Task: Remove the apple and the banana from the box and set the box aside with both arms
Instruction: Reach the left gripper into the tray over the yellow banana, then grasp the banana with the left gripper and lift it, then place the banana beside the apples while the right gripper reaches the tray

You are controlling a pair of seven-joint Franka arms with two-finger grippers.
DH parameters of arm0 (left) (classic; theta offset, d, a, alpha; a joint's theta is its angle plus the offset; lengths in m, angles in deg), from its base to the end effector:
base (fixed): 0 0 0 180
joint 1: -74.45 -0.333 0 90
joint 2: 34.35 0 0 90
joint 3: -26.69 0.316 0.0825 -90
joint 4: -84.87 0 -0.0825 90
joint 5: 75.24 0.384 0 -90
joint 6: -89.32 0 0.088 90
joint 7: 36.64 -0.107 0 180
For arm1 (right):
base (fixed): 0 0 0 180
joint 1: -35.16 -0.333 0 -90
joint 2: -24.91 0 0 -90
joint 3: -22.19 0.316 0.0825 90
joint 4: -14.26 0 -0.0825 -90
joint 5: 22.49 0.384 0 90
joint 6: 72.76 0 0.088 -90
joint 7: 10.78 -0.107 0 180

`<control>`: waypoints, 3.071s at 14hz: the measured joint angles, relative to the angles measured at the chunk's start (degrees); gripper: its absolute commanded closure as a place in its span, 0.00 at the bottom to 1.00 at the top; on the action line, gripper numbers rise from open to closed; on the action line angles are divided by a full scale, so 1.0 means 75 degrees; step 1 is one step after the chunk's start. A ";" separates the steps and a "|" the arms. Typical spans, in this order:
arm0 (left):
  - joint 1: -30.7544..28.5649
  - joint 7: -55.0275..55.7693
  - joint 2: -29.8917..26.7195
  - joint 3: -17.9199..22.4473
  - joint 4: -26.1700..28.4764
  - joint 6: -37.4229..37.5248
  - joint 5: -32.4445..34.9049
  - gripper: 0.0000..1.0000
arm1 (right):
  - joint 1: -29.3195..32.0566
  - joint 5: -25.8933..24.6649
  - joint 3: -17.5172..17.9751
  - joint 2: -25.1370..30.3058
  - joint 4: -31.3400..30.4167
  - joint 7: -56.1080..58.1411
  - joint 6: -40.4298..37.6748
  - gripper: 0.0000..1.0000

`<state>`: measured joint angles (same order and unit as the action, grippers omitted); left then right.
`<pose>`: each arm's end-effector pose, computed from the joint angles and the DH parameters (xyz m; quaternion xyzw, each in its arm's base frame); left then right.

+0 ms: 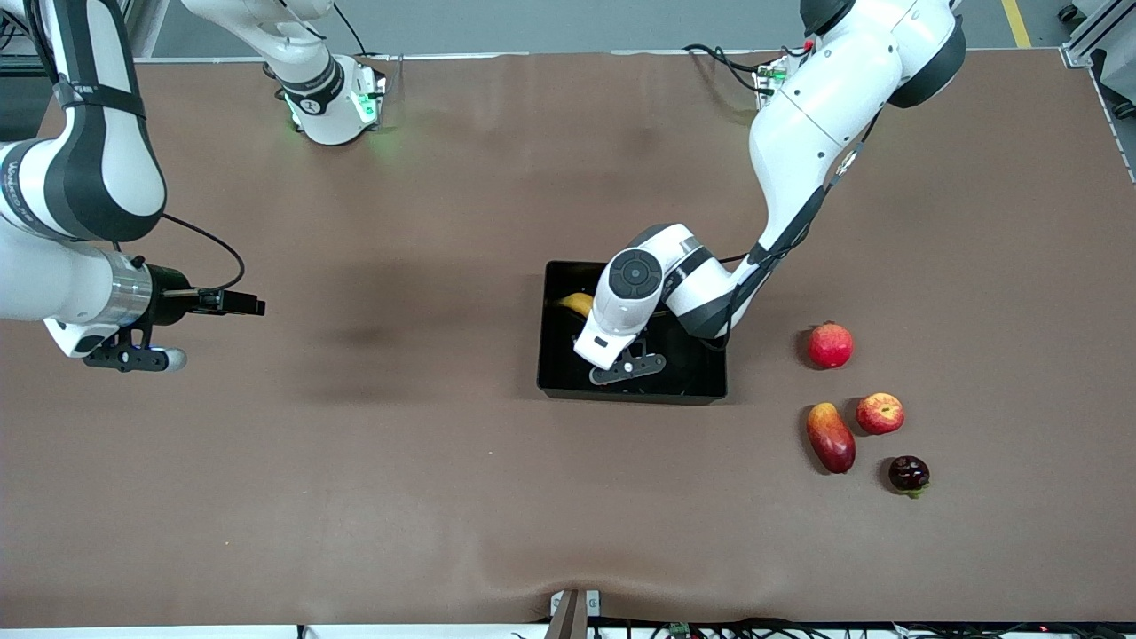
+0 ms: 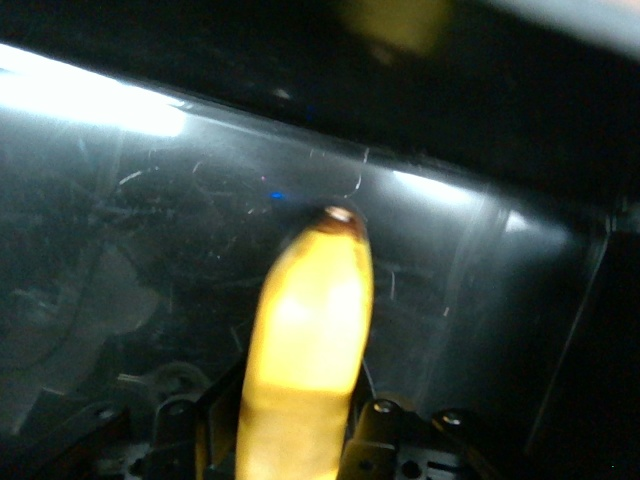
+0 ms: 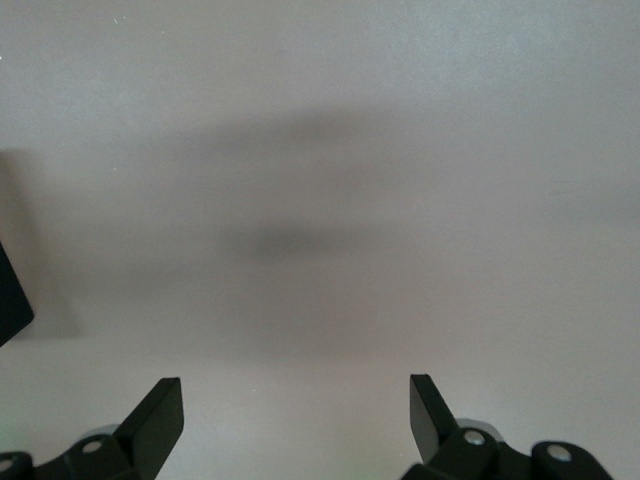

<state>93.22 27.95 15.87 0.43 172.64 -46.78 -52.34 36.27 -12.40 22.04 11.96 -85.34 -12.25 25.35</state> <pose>0.5409 -0.4609 0.1787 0.9930 0.1084 -0.0027 0.0471 0.5968 0.0034 0.4272 -0.9874 0.0468 0.1253 0.0843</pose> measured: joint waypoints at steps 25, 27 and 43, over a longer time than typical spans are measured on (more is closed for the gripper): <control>-0.7697 -0.7644 -0.2811 -0.2388 0.1754 0.2597 0.0028 1.00 | -0.3978 0.0440 0.0061 -0.1358 -0.0139 -0.2851 0.3325 0.00; -0.8295 -0.8038 -0.2664 -0.2367 0.2250 0.1955 0.0085 1.00 | -0.4290 0.0439 0.0059 -0.1547 -0.0132 -0.3303 0.3802 0.00; -0.9268 -0.8012 -0.1291 -0.2765 0.2135 0.0838 0.1972 0.00 | -0.5251 -0.0495 0.0001 -0.4016 0.1288 -0.3518 0.6089 1.00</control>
<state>23.70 -32.14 6.19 -20.31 188.65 -40.49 -37.55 -3.12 -16.11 22.05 -18.17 -75.68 -38.64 71.02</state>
